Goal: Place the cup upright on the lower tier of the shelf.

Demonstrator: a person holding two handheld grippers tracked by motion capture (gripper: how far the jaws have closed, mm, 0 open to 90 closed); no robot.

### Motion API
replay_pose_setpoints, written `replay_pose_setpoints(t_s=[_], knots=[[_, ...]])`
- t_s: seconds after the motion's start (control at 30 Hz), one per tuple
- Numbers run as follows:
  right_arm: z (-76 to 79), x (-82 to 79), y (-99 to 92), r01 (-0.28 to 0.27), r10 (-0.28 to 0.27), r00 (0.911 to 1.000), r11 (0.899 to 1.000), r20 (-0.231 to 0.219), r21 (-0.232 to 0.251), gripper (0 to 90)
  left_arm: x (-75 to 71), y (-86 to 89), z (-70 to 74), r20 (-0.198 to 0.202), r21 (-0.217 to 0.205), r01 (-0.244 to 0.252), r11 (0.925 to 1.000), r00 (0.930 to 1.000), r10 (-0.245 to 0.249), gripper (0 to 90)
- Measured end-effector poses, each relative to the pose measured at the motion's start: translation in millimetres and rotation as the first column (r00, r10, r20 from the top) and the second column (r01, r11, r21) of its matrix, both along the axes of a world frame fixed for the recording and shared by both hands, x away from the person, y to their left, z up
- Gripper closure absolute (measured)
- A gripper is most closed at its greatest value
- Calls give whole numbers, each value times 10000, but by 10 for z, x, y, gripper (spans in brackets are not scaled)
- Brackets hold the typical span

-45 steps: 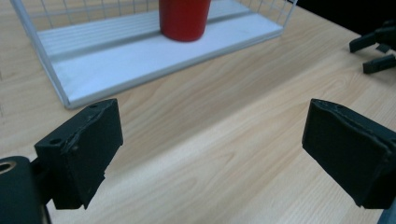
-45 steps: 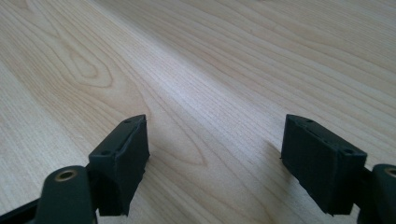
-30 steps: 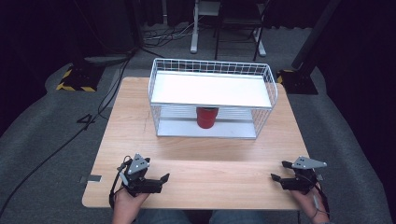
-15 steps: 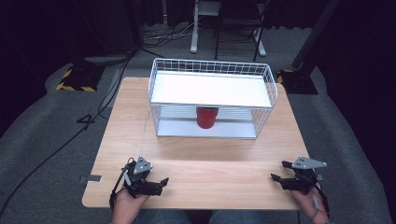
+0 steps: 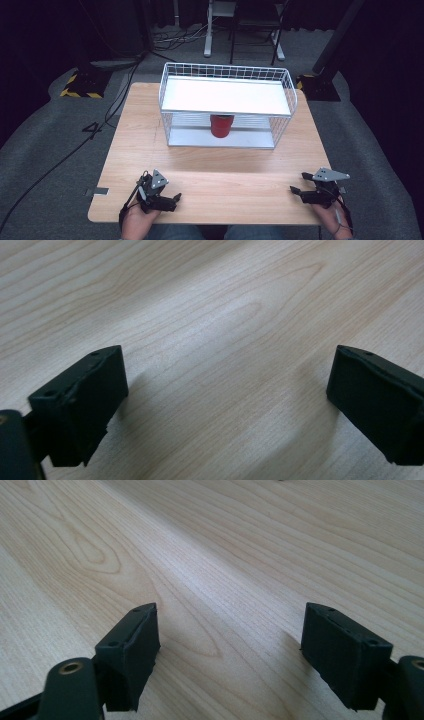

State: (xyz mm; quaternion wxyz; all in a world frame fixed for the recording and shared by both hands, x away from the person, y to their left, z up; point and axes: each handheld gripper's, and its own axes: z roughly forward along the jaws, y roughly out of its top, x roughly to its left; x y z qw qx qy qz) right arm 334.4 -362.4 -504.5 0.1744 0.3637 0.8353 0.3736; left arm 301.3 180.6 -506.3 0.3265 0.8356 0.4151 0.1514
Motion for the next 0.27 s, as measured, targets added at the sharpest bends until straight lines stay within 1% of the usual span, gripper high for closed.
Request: replay_pose_setpoints(t_s=[0.07,0.27], knots=[[0,-1,1,2,-2,10000,10000,14,-2,236,9,-2,-3,-61,4,-47,10000,10000,47,8],[-1,-7,-1,-19,19,10000,10000,-7,11,236,9,-3,-5,-54,-2,-45,10000,10000,45,7]])
